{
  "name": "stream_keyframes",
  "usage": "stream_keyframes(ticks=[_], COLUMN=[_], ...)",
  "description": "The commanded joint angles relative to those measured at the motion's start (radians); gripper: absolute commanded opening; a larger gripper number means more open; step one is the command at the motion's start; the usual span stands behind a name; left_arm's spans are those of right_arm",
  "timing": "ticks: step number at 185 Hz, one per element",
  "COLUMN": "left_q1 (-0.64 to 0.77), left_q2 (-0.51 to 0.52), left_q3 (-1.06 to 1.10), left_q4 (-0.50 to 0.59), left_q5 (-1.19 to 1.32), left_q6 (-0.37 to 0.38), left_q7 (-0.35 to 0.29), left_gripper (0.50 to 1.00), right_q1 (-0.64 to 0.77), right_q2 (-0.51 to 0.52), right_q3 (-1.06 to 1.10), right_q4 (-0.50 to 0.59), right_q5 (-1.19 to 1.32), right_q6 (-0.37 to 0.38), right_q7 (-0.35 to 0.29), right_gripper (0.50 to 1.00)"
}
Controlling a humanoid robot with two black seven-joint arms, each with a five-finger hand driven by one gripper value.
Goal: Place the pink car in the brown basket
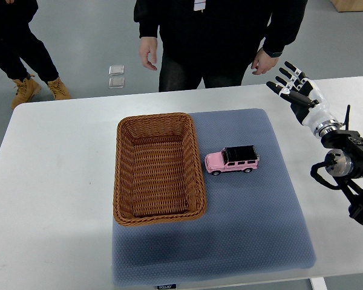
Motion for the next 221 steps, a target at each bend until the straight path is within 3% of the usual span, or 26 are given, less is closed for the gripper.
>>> stream_keyframes(ticks=[1,221], left_q1=[-0.001,-0.004], left_q2=[0.0,0.0], left_q3=[0.001,-0.001], left_q4=[0.002,0.002], left_q5=[0.0,0.0], left_q6=[0.0,0.0], left_q7=[0.0,0.0], left_gripper=[1.0,1.0], right_q1=[0.0,0.006], right_q2=[0.0,-0.006], right_q3=[0.0,-0.005], right_q4=[0.0,0.001], right_q5=[0.0,-0.008], right_q6=[0.0,0.006], right_q7=[0.0,0.0], right_gripper=[0.926,0.926])
